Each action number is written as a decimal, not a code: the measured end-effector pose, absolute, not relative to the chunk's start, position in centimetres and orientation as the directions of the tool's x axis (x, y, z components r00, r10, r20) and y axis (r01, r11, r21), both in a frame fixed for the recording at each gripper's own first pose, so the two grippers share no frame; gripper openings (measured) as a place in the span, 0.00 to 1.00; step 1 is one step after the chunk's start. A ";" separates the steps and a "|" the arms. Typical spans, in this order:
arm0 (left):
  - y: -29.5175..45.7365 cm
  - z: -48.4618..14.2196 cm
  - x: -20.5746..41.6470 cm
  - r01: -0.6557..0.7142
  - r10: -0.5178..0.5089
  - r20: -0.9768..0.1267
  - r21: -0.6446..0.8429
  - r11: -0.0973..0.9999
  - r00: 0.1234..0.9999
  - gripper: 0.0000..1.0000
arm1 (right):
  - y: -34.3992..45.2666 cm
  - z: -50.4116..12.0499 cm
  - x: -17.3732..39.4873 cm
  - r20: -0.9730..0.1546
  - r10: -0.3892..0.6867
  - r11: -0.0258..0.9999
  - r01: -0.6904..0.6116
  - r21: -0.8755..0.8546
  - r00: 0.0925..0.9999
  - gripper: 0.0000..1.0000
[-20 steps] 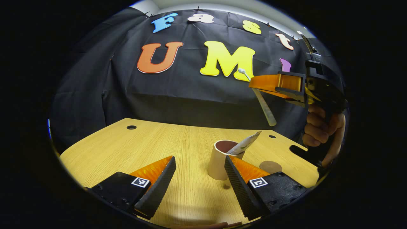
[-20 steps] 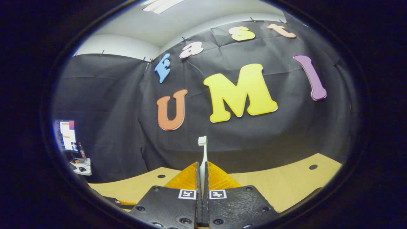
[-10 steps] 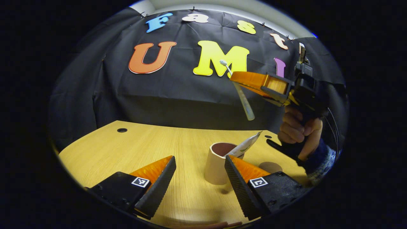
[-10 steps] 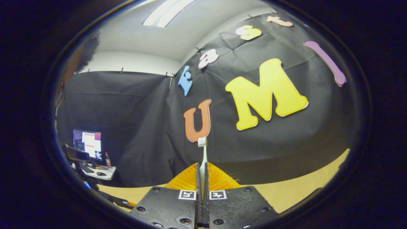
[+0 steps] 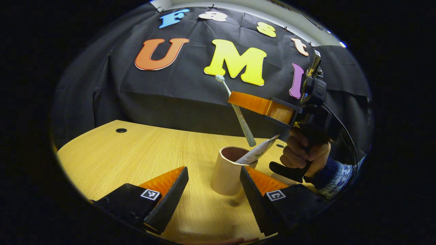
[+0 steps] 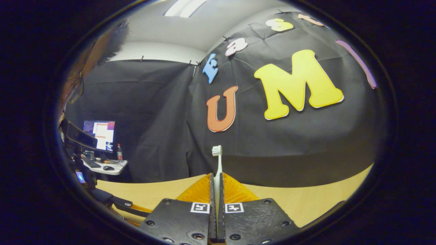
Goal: Put the toothbrush and toothpaste on the desktop into the cup, then pick up the cup and place it on the coaster on the desktop.
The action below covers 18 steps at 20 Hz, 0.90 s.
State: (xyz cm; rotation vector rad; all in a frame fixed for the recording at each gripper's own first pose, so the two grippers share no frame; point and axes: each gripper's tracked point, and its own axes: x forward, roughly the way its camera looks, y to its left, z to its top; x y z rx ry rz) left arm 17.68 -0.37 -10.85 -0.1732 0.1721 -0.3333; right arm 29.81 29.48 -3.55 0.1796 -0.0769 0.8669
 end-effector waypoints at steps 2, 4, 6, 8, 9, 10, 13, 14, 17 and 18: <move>-0.2 -10.6 17.7 0.311 -0.338 -0.127 -0.192 0.931 0.933 0.97 | 29.4 -3.8 30.0 0.142 0.749 0.634 -0.762 0.131 0.647 0.05; 0.0 -10.3 17.8 0.305 -0.329 -0.115 -0.189 0.933 0.937 0.97 | 29.0 -3.7 30.4 0.149 0.738 0.643 -0.753 0.141 0.658 0.02; 0.1 -10.7 17.9 0.299 -0.324 -0.125 -0.185 0.936 0.938 0.97 | 28.8 -4.1 30.7 0.147 0.731 0.648 -0.745 0.155 0.666 0.05; 0.1 -10.7 17.9 0.297 -0.322 -0.124 -0.184 0.937 0.939 0.97 | 29.0 -4.5 30.9 0.140 0.731 0.651 -0.744 0.151 0.668 0.04; 0.1 -10.5 17.9 0.298 -0.322 -0.121 -0.184 0.937 0.939 0.97 | 29.2 -4.9 31.0 0.131 0.733 0.652 -0.744 0.146 0.667 0.05; 0.1 -10.5 18.0 0.299 -0.323 -0.120 -0.184 0.937 0.939 0.97 | 29.3 -5.0 30.8 0.131 0.738 0.646 -0.749 0.147 0.662 0.05; 0.4 -10.7 18.1 0.290 -0.313 -0.121 -0.178 0.940 0.942 0.96 | 29.0 -4.9 30.4 0.134 0.743 0.638 -0.754 0.158 0.656 0.06; 0.4 -10.6 18.2 0.289 -0.312 -0.120 -0.177 0.941 0.943 0.97 | 28.7 -5.0 30.2 0.131 0.741 0.639 -0.751 0.164 0.659 0.07; 0.3 -10.9 18.1 0.289 -0.313 -0.128 -0.177 0.941 0.941 0.97 | 28.8 -4.7 29.4 0.136 0.753 0.623 -0.764 0.168 0.644 0.07; 0.4 -10.9 18.1 0.289 -0.313 -0.127 -0.177 0.941 0.941 0.97 | 28.7 -4.5 28.9 0.147 0.761 0.610 -0.774 0.167 0.632 0.10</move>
